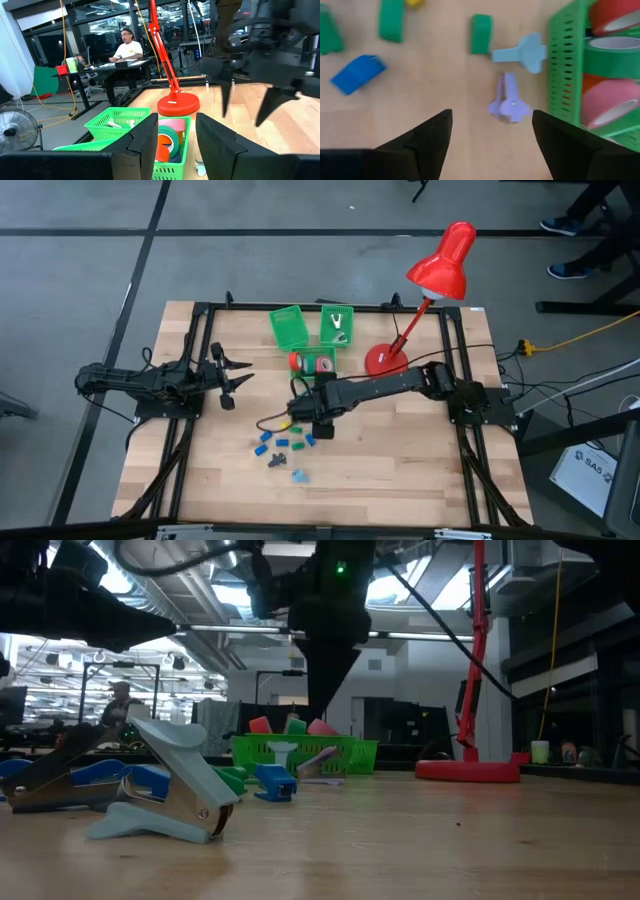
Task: Pick and place Stapler, Stapler remover, tape
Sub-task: Put the violet staple remover into the right green bin
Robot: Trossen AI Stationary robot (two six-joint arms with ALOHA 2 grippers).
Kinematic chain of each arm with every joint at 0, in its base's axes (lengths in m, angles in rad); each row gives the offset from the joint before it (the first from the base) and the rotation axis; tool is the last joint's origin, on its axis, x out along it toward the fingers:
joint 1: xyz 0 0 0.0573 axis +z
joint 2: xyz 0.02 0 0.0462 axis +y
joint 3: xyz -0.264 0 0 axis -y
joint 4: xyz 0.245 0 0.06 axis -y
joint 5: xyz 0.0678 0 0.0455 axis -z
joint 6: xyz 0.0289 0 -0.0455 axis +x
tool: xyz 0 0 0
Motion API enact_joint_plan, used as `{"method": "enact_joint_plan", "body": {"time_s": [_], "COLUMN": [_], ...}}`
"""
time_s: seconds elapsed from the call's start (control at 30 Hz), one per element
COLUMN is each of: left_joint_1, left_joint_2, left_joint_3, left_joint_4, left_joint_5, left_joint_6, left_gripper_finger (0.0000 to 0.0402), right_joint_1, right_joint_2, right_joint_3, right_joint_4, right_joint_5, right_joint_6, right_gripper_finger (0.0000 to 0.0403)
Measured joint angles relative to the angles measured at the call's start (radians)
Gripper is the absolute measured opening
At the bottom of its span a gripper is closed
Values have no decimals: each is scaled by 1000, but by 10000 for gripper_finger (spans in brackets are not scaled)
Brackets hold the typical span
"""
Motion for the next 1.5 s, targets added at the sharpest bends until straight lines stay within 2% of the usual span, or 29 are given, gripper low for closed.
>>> {"method": "enact_joint_plan", "body": {"time_s": [0.27, 0.57, 1.1, 1.27, 1.5], "left_joint_1": [0, 0, 0, 0, 0], "left_joint_2": [0, 0, 0, 0, 0], "left_joint_3": [0, 0, 0, 0, 0], "left_joint_4": [0, 0, -1, 0, 0], "left_joint_5": [0, 0, 0, 0, 0], "left_joint_6": [0, 0, 0, 0, 0], "left_gripper_finger": [128, 128, 127, 127, 128], "right_joint_1": [-74, -115, -132, -133, -133], "right_joint_2": [0, 27, 143, 144, 144], "right_joint_3": [0, 0, 1, 0, 0], "right_joint_4": [1, 72, 63, 39, 31], "right_joint_5": [-5, -112, -115, -114, -107], "right_joint_6": [-24, -57, -129, -124, -104], "right_gripper_finger": [279, 279, 273, 222, 103]}}
